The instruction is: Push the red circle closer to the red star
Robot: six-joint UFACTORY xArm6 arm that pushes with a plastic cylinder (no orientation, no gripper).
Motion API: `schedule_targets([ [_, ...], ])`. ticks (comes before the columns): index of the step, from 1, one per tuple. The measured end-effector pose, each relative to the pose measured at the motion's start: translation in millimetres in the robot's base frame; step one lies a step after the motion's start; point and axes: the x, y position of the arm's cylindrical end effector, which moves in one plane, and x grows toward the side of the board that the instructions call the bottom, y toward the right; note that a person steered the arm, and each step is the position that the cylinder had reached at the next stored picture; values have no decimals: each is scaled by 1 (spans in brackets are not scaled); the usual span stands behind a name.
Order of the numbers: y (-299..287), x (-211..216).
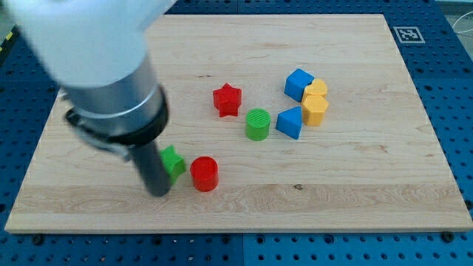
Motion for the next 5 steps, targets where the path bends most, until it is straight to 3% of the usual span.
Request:
schedule_targets([
  [1,39,-32],
  [2,49,-32],
  [4,24,46],
  [5,42,57],
])
